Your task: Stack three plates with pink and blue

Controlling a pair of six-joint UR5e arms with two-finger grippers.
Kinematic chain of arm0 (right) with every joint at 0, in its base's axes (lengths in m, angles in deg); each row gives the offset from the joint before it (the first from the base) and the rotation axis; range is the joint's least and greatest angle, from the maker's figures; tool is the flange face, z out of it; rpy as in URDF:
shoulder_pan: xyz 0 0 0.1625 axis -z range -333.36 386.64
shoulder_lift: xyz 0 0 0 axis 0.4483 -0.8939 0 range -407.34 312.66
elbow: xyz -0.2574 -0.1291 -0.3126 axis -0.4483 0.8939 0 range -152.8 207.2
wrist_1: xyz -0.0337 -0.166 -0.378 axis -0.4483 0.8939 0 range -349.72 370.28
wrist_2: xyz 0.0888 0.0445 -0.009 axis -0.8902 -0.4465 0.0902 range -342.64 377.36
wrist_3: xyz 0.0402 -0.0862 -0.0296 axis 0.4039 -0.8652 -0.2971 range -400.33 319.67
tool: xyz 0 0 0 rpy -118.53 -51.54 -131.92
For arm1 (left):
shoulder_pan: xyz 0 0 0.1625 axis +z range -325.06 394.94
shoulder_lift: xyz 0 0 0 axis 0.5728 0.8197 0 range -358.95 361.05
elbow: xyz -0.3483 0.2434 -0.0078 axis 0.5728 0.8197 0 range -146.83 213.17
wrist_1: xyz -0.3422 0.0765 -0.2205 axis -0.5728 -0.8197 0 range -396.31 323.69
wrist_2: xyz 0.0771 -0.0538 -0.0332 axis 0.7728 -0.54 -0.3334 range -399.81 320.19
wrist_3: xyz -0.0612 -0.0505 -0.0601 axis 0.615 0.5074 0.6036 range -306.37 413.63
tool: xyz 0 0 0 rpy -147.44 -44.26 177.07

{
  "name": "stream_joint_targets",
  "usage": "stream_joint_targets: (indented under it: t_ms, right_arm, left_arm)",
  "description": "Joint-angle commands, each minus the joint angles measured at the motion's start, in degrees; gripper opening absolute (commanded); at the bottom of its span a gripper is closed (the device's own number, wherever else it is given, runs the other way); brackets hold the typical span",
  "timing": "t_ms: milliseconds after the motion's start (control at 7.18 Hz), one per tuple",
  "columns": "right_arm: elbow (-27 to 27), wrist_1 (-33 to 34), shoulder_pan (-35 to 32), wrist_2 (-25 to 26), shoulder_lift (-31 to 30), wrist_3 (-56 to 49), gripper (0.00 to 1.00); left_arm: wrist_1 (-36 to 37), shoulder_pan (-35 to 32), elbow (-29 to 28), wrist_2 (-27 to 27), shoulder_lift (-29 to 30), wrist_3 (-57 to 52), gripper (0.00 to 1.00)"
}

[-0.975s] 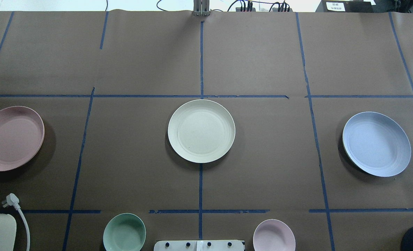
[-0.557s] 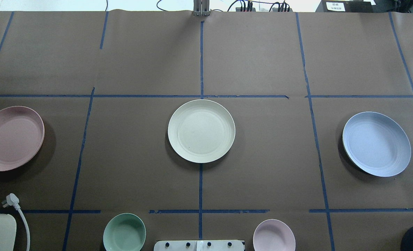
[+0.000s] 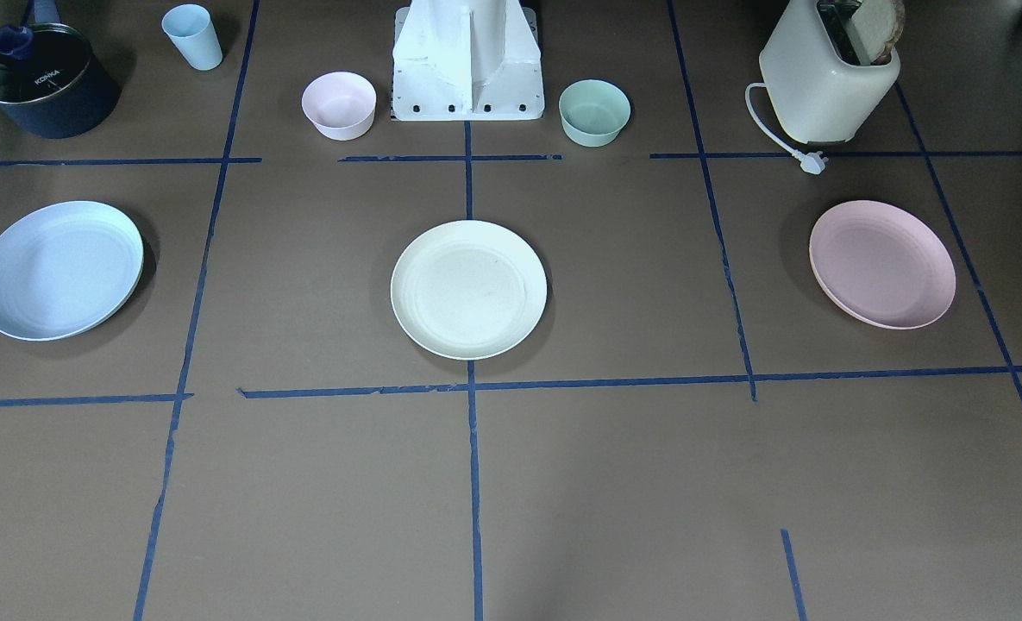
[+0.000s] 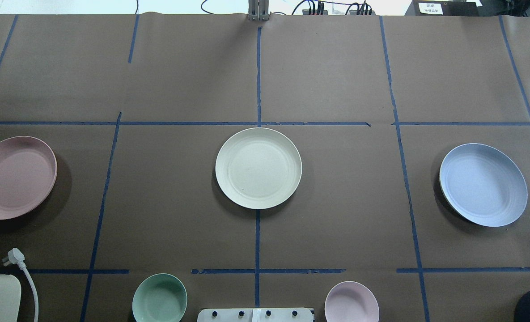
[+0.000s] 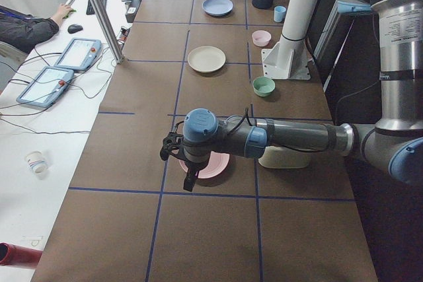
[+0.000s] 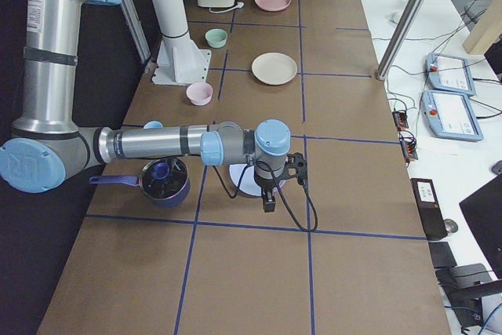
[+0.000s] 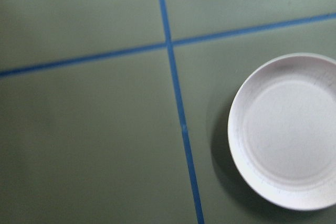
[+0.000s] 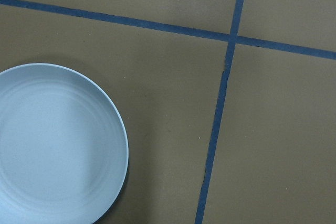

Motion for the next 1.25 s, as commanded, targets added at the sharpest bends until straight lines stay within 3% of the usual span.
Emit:
stream_joint_targets:
  t_ms: [0, 279, 557, 836, 975, 1115]
  right_arm:
    - [0.09, 0.00, 0.46, -0.02, 0.04, 0.00, 1.00]
    - [0.17, 0.00, 0.63, -0.02, 0.04, 0.00, 1.00]
    - [0.26, 0.00, 0.64, -0.02, 0.04, 0.00, 1.00]
    - [0.26, 0.00, 0.64, 0.06, -0.05, -0.09, 1.00]
    - [0.26, 0.00, 0.64, 0.06, -0.05, -0.09, 1.00]
    - [0.26, 0.00, 0.64, 0.06, -0.05, -0.09, 1.00]
  left_arm:
    - [-14.88, 8.40, -6.12, 0.28, 0.38, 18.29, 1.00]
    - [-37.64, 16.85, -17.44, 4.29, 0.82, 39.78, 1.00]
    - [-40.29, 22.93, -20.56, 6.34, 1.35, 44.08, 1.00]
    - [-40.29, 24.96, -21.18, 6.34, 1.35, 44.08, 1.00]
    - [-40.21, 25.58, -21.18, 6.34, 1.26, 44.17, 0.86]
    - [-40.03, 25.59, -21.18, 6.08, 1.35, 44.34, 0.32]
